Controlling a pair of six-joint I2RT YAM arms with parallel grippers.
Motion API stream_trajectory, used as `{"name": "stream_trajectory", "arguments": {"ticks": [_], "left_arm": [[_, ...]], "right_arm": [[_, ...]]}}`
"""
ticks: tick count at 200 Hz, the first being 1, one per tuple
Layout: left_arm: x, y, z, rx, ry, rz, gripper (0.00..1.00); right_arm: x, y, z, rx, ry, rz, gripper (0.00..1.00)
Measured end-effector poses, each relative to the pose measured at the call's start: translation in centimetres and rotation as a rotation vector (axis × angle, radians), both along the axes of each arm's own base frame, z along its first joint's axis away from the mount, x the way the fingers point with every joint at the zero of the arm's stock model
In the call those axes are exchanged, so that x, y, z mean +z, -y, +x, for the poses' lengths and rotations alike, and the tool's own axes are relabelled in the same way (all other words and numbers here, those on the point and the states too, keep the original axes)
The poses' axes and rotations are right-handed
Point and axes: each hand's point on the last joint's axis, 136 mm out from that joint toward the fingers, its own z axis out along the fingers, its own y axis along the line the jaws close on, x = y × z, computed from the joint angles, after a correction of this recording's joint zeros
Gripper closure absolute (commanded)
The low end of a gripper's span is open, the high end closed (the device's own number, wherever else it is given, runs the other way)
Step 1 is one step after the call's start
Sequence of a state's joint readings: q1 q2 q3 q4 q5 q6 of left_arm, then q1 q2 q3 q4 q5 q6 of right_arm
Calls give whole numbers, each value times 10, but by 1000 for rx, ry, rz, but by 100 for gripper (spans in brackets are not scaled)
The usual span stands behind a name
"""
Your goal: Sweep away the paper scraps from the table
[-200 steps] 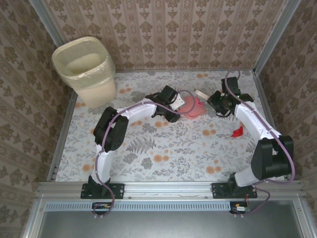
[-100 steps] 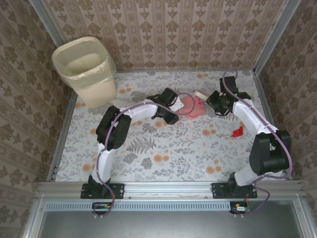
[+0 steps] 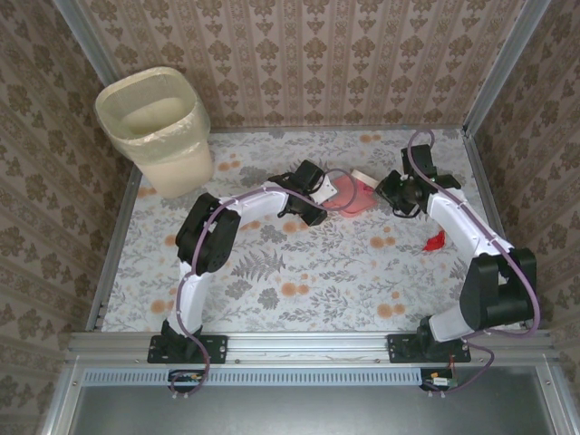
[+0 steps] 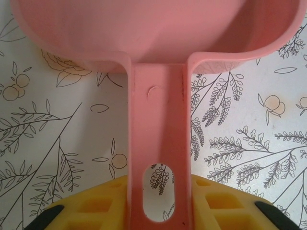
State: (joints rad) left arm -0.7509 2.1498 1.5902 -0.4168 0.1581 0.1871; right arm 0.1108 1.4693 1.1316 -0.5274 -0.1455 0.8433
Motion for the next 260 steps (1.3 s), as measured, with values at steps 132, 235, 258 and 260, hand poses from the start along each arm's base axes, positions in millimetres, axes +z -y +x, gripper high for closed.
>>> {"name": "stream_trajectory", "arguments": {"ticks": [132, 235, 258, 260], "left_arm": [[0, 1, 2, 9, 10, -8, 100], [10, -4, 1, 31, 52, -36, 100], [21, -4, 4, 42, 77, -56, 100], [22, -3, 4, 42, 79, -59, 100]], "right_arm": [[24, -29, -35, 58, 31, 97, 100], [68, -9, -54, 27, 192, 29, 100], [73, 11, -67, -15, 248, -58, 100], [72, 12, -68, -17, 249, -63, 100]]}}
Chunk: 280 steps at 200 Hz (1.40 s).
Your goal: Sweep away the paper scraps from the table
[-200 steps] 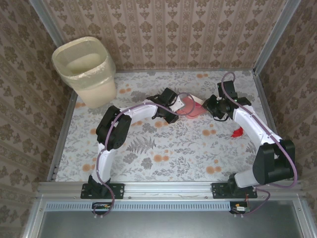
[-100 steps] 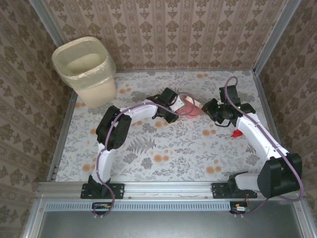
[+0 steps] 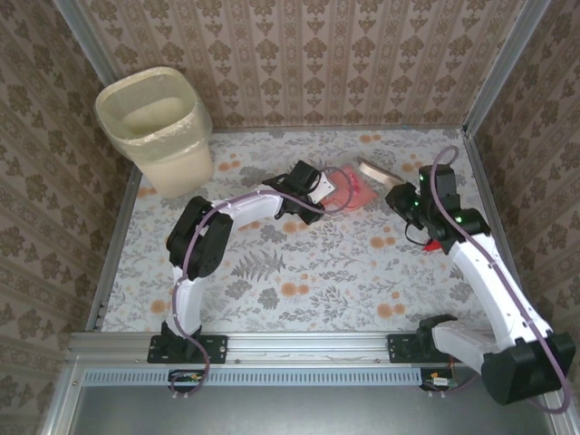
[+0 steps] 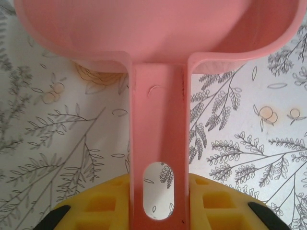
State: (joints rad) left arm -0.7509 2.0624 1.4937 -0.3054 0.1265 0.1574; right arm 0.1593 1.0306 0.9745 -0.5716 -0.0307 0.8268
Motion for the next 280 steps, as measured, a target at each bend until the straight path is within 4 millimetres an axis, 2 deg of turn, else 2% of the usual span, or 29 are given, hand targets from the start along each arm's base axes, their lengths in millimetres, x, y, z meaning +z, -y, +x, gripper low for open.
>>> {"name": "stream_trajectory", "arguments": {"ticks": [39, 72, 100, 135, 155, 195, 238, 280], "left_arm": [[13, 1, 6, 27, 32, -24, 100], [31, -4, 7, 68, 53, -39, 100], [48, -9, 9, 114, 56, -48, 100], [66, -15, 11, 182, 37, -38, 100], [82, -25, 8, 230, 24, -29, 100], [137, -43, 0, 318, 45, -64, 100], [203, -67, -10, 401, 92, -120, 100], [260, -95, -14, 496, 114, -162, 100]], "right_arm": [[-17, 37, -29, -118, 35, -143, 100], [-39, 59, -46, -198, 46, -218, 100], [-54, 69, -55, -241, 75, -243, 100], [-72, 68, -55, -242, 101, -234, 100], [-79, 64, -52, -225, 107, -223, 100], [-92, 43, -41, -146, 119, -195, 100], [-104, 3, -29, 13, 130, -209, 100], [-114, -36, -25, 171, 142, -250, 100]]}}
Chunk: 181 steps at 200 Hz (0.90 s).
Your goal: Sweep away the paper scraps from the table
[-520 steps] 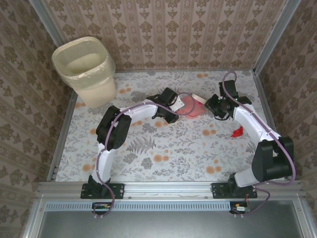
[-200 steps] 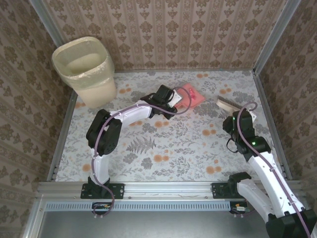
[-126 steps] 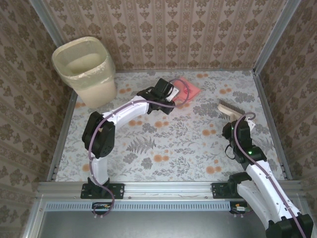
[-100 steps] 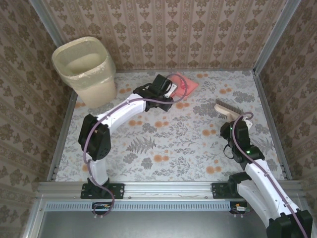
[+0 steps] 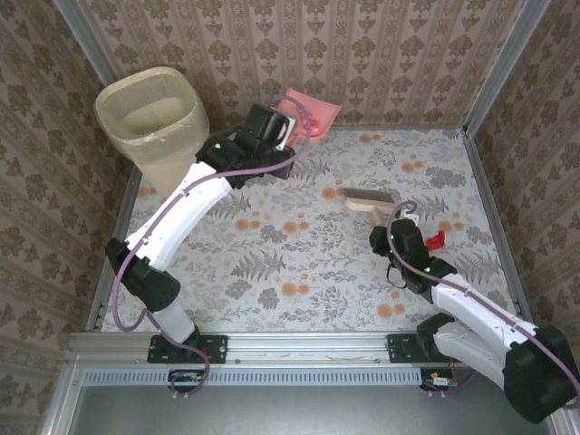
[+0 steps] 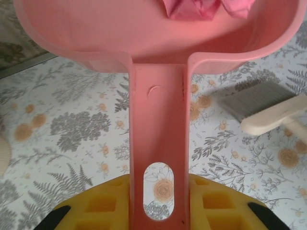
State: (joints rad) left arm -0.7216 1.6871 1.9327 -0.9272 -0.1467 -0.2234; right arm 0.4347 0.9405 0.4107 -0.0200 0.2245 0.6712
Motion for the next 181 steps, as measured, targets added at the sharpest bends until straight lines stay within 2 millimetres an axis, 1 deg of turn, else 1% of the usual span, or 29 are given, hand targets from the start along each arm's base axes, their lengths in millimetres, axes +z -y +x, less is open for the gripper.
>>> {"name": "stream_trajectory", "arguments": {"ticks": [22, 36, 59, 81, 100, 133, 153, 181], "left_arm": [[23, -24, 4, 75, -4, -29, 100], [35, -46, 9, 142, -15, -52, 100], [51, -85, 17, 247, -31, -88, 100], [64, -113, 21, 321, -37, -124, 100], [71, -133, 25, 371, -49, -171, 100], [73, -171, 37, 477, -94, -289, 100], [80, -195, 48, 544, -112, -412, 100], [94, -220, 64, 600, -117, -604, 100]], "right_arm": [[-1, -16, -1, 69, 12, -24, 100], [-1, -24, -1, 103, 16, -39, 100], [0, -31, 0, 136, 18, -61, 100], [1, -35, 1, 156, 20, -76, 100], [2, -38, 2, 166, 22, -82, 100], [3, -42, 3, 184, 24, -95, 100], [3, -43, 4, 188, 21, -100, 100], [1, -45, 4, 195, 11, -107, 100]]}}
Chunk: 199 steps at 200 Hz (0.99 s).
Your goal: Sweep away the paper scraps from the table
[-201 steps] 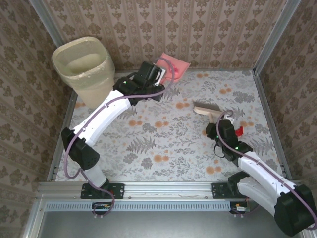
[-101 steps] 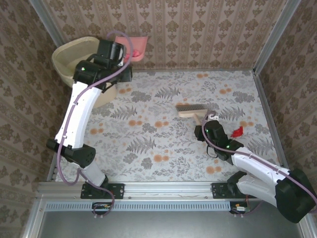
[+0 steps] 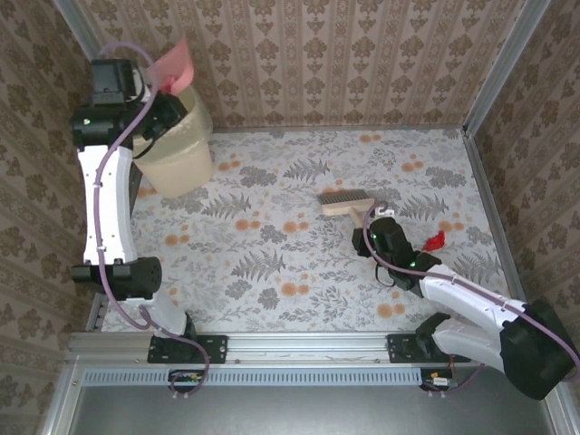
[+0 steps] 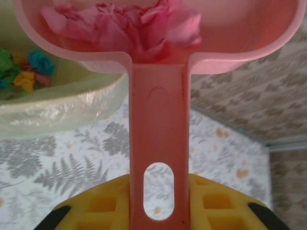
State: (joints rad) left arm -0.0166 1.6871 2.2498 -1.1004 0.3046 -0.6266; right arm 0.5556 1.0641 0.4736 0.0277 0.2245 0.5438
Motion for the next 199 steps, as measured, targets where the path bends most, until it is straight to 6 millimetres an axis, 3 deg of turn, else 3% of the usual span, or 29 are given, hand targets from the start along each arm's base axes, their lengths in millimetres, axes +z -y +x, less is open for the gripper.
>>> {"name": "stream_trajectory", "arguments": {"ticks": [38, 87, 142, 199], "left_arm": [[9, -14, 27, 42, 37, -267, 100], [-19, -28, 65, 117, 0, -582, 100], [2, -31, 87, 108, 98, -795, 100], [-32, -36, 100, 163, 63, -966, 100]], "right_arm": [[-4, -3, 1, 12, -13, -18, 100], [-9, -3, 1, 16, -24, -35, 100], [-9, -5, 3, 21, -25, -44, 100], [-10, -4, 3, 19, -27, -49, 100]]}}
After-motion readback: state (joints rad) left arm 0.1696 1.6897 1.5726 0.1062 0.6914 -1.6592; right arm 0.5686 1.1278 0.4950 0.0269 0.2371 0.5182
